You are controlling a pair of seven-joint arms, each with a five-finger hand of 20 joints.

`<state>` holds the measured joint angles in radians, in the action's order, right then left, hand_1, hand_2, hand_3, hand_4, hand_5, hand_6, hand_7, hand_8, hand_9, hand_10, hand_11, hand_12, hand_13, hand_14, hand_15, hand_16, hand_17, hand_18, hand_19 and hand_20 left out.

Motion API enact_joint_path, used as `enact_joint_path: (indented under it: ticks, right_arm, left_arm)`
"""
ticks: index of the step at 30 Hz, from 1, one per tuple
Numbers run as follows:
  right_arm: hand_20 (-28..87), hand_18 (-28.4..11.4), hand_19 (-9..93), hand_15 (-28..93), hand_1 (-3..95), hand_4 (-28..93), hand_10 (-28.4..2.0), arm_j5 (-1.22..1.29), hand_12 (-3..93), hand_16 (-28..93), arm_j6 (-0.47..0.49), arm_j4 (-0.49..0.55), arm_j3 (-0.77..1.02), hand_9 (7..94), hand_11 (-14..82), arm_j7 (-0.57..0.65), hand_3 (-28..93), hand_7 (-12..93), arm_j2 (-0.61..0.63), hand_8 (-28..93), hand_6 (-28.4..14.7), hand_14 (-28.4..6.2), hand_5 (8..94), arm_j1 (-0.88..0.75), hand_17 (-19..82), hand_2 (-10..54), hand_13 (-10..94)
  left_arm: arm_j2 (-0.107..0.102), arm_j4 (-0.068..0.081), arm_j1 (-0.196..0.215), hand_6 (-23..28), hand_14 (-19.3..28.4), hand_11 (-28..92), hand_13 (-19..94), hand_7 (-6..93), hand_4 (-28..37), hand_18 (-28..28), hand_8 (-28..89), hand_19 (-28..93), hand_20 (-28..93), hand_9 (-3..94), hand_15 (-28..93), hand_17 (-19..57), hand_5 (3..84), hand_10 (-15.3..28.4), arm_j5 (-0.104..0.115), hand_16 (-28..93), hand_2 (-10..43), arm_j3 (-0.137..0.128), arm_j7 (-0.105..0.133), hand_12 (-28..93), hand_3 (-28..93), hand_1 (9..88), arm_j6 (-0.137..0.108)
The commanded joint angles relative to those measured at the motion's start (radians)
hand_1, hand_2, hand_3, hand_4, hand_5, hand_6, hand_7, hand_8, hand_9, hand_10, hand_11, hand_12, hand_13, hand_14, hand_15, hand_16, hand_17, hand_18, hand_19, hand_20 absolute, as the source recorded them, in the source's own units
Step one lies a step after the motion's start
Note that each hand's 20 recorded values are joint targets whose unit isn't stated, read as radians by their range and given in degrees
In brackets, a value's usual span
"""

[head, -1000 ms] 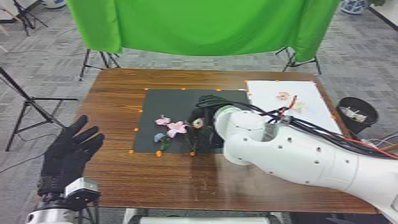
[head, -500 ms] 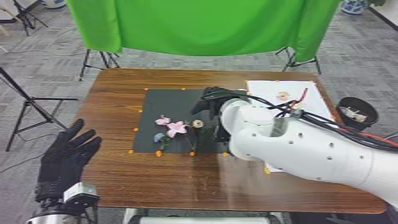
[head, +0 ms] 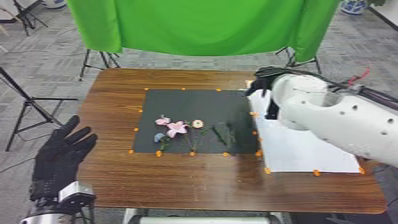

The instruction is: Arrange flowers

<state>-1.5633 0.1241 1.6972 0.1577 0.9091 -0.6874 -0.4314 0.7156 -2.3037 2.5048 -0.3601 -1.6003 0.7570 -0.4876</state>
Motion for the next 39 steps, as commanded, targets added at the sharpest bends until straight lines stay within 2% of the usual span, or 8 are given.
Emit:
enact_joint_path:
  ticks: [1,11,12,22,30,34,35,39]
  right_arm:
    - [12,-16.0,93,71,21.8,-21,-19.7,0.045,14.3,12,0.024,-0.077,0.033,51.8,12.0,0.072,78,13,0.083,-10,-5.7,-12.2,49.2,-0.015,48,5.9,66]
    - [12,-16.1,93,72,22.0,-22,-19.3,0.040,14.5,11,0.066,-0.112,0.076,51.2,11.8,0.082,78,14,0.068,-10,-5.4,-11.9,48.3,-0.079,48,5.1,66]
    - [12,-16.1,93,72,22.1,-22,-19.3,0.037,14.5,11,0.083,-0.124,0.093,51.2,11.8,0.085,78,14,0.053,-10,-5.3,-11.9,48.3,-0.092,48,5.0,66]
    - [13,-16.2,93,73,23.2,-22,-19.0,0.030,14.4,11,0.084,-0.162,0.110,51.4,11.7,0.088,78,14,0.017,-11,-2.6,-11.5,47.1,-0.133,48,3.8,66]
    - [13,-16.4,93,73,30.1,-23,-15.2,0.009,14.2,11,0.043,-0.180,0.102,57.4,13.0,0.102,77,16,0.023,-12,-0.5,-10.3,51.5,-0.163,48,0.8,68]
    - [15,-15.5,93,69,44.5,-27,-11.0,-0.041,14.4,12,0.016,-0.184,0.077,67.0,16.4,0.107,76,21,0.028,-11,1.9,-6.2,58.9,-0.172,50,-5.0,74]
    - [15,-15.0,93,69,48.9,-28,-9.9,-0.050,16.8,13,0.006,-0.186,0.069,70.4,15.7,0.108,75,22,0.029,-7,2.1,-5.1,61.6,-0.172,51,-7.2,75]
    - [17,-13.8,93,67,55.7,-28,-7.0,-0.088,25.9,14,-0.126,-0.184,-0.049,79.2,8.2,0.107,71,28,0.057,-3,2.5,-3.2,66.9,-0.120,52,-8.8,78]
  left_arm:
    - [-0.013,-0.005,-0.007,9.7,25.9,30,22,11.0,-24.0,23.6,-8,47,9,32.8,58,-8.7,37.5,19.2,0.018,-12,7.3,0.021,0.016,11,64,27.8,-0.008]
    - [-0.003,-0.001,-0.023,9.6,25.9,30,22,10.9,-24.0,23.6,-8,47,9,32.9,58,-8.7,37.4,19.3,0.007,-12,7.3,0.029,-0.002,11,64,27.7,0.002]
    - [-0.014,-0.003,-0.018,9.6,25.9,30,22,10.9,-24.0,23.6,-8,47,9,32.9,58,-8.7,37.4,19.3,0.022,-12,7.3,0.032,0.014,11,64,27.7,-0.004]
    - [-0.020,0.005,-0.032,9.6,25.9,30,22,10.9,-23.7,23.4,-8,47,9,32.9,58,-8.6,37.4,19.2,0.026,-12,7.3,0.041,0.019,11,64,27.9,0.004]
    - [0.019,0.005,-0.032,9.6,25.9,30,22,10.9,-23.7,23.5,-8,47,9,32.9,58,-8.6,37.4,19.1,-0.008,-12,7.2,0.026,-0.025,11,64,28.0,0.017]
    - [0.043,0.003,-0.031,9.6,25.9,30,22,11.0,-23.7,23.5,-8,47,9,32.9,58,-8.6,37.5,19.1,-0.029,-12,7.2,0.015,-0.053,11,64,28.0,0.022]
    - [0.033,0.003,-0.030,9.6,25.9,30,22,10.9,-23.7,23.5,-8,47,9,33.0,58,-8.6,37.5,19.2,-0.019,-12,7.2,0.019,-0.043,11,64,28.0,0.018]
    - [0.057,0.007,-0.052,9.6,25.9,30,22,11.0,-23.7,23.5,-8,47,9,33.0,58,-8.6,37.5,19.2,-0.043,-12,7.2,0.027,-0.082,11,64,28.1,0.033]
